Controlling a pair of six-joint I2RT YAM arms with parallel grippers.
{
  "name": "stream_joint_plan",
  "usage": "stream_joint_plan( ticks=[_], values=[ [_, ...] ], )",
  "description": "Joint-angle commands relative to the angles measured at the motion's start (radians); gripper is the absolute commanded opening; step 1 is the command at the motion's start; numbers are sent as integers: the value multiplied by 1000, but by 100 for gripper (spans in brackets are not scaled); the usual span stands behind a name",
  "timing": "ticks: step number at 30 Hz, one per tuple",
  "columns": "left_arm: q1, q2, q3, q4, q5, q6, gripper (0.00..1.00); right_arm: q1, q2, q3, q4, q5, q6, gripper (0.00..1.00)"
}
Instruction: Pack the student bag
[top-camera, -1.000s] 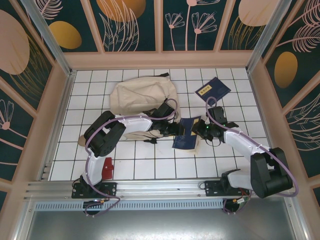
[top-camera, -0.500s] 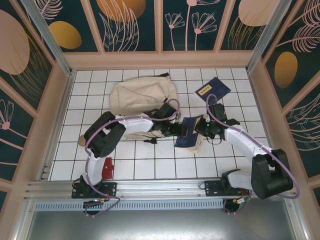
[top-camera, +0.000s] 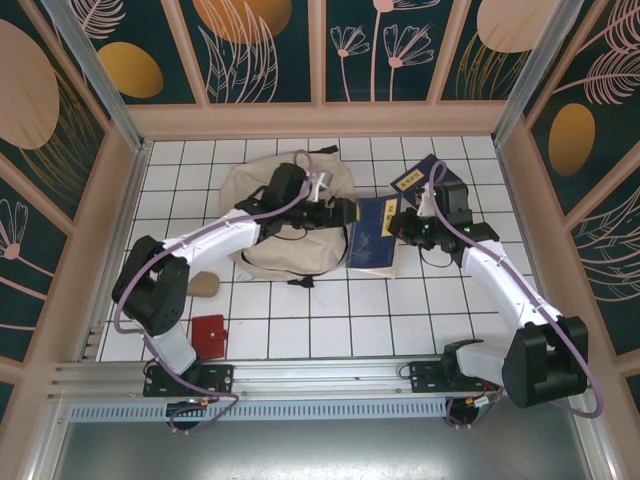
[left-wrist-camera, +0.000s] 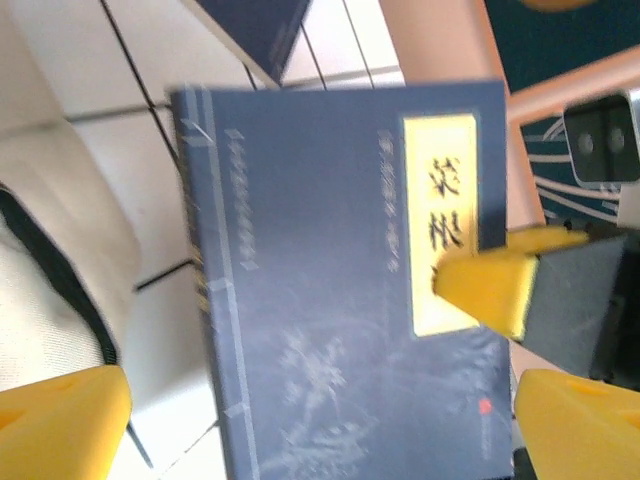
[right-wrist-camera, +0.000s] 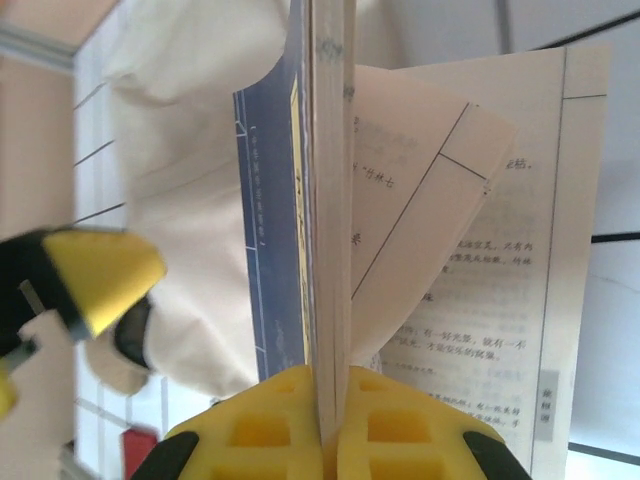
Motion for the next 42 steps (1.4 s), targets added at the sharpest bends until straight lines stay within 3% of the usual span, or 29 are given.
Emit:
stream_joint_plan(
  ticks=[1,4,8,13,15,19,20,23,25,30,37,42],
  values=[
    [31,-5,-67,47,63,13,98,-6,6,48,110,-218,-22,0],
    [37,6,-87,106,118,-13,98,-6,31,60,156,-305,-10,0],
    [43,18,-94,188,173,-84,80,-9,57,62,216,-357,17,0],
    [48,-12,-121,357,252,-219,67,-21,98,59,266,-402,45,0],
    [49,-12,-127,397,268,-244,57,-26,116,62,267,-408,42,0],
    [49,-51,-124,368,240,-224,26,-34,137,78,233,-381,18,0],
    [51,-54,-123,358,228,-218,18,-36,139,82,216,-355,15,4],
    [62,-65,-116,348,192,-217,1,-37,122,82,178,-260,15,28],
    [74,-80,-115,355,157,-227,1,-36,95,60,198,-192,63,43],
    [106,-121,-97,396,13,-266,2,69,17,-91,516,10,337,76],
    [139,-117,-21,459,-57,-352,1,198,33,-256,997,99,627,86],
    [141,-112,5,552,-80,-445,1,231,81,-276,1201,113,739,87]
  ],
)
